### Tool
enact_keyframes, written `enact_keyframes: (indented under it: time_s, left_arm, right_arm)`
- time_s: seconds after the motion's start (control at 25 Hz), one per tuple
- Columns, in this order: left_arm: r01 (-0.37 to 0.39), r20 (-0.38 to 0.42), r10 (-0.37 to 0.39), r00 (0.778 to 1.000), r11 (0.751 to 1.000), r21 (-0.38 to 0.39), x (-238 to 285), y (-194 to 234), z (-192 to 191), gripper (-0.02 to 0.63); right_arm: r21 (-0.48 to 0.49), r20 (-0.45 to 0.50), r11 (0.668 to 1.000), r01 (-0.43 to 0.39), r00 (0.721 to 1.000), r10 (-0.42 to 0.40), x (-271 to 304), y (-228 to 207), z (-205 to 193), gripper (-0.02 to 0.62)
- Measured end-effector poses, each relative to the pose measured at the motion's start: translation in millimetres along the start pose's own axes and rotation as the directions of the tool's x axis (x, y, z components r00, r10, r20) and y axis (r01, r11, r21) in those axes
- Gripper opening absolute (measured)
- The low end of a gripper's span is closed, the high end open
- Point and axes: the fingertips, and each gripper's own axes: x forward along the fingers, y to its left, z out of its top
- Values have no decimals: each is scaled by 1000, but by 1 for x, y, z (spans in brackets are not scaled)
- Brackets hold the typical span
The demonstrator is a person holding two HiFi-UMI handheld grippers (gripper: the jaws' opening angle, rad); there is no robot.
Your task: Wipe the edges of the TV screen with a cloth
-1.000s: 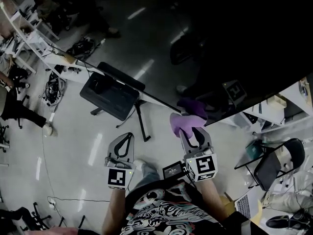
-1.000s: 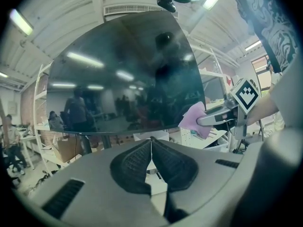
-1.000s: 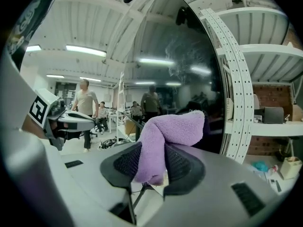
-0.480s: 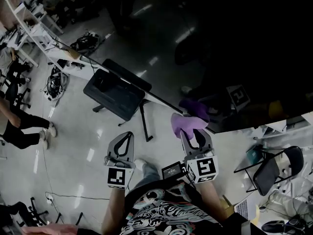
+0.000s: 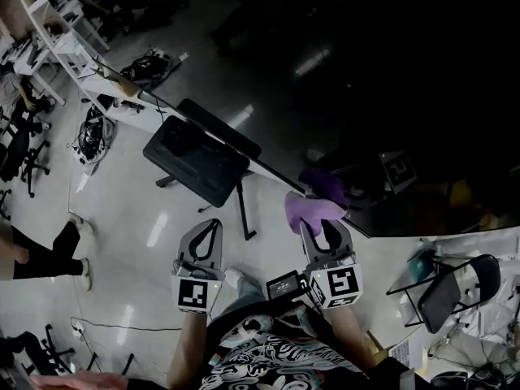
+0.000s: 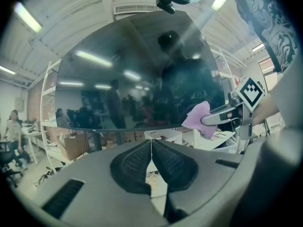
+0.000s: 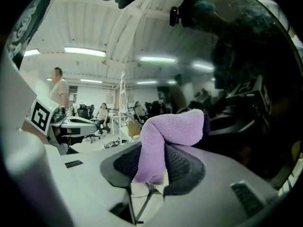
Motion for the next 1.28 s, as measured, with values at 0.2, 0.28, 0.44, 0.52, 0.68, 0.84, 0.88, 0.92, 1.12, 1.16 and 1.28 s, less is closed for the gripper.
enact_keyframes:
  time_s: [0.2, 0.28, 0.44, 0.52, 0.68, 0.84, 0.88, 0.92, 1.12, 1.16, 1.28]
  left_arm:
    - [-3, 3, 3, 1000, 1000, -7, 2, 22, -2, 17]
    - [-4, 0, 4, 1000, 1000, -6, 2, 32, -3, 17]
    - [-8, 2, 8, 1000, 1000, -10, 3, 51, -5, 17]
    - [-8, 3, 8, 1000, 1000, -12, 3, 61, -7, 17]
    - [-11, 3, 11, 1000, 1000, -18, 4, 80, -9, 17]
    - [-21, 0, 21, 1000, 1000, -16, 1, 101, -14, 17]
    - [-21, -14, 21, 1000, 1000, -7, -1, 106, -16, 17]
    - [-23, -21, 23, 1000, 1000, -3, -2, 111, -18, 17]
    - [-50, -9, 50, 999, 998, -26, -8, 134, -22, 17]
    - [-50, -20, 50, 999, 999, -21, -9, 138, -24, 17]
    - [-60, 8, 60, 998, 998, -21, -11, 149, -20, 17]
  right_arm:
    - [4, -2, 1000, 1, 1000, -1, 18, 10, 5, 149]
    - [0, -6, 1000, 1, 1000, -1, 25, 14, 6, 149]
    - [-12, -14, 1000, 7, 1000, -7, 40, 19, 9, 149]
    - [-13, -19, 1000, 10, 1000, -10, 46, 22, 9, 149]
    - [-9, -23, 1000, 18, 1000, -19, 60, 28, 13, 149]
    - [-2, -23, 1000, 22, 999, -22, 78, 37, 14, 149]
    - [2, -23, 1000, 23, 999, -23, 82, 39, 14, 149]
    - [8, -23, 1000, 23, 999, -23, 85, 40, 14, 149]
    - [14, -31, 1000, 27, 999, -27, 95, 46, 17, 149]
    - [15, -33, 999, 28, 999, -28, 96, 48, 17, 149]
    - [16, -32, 999, 28, 999, -28, 105, 51, 18, 149]
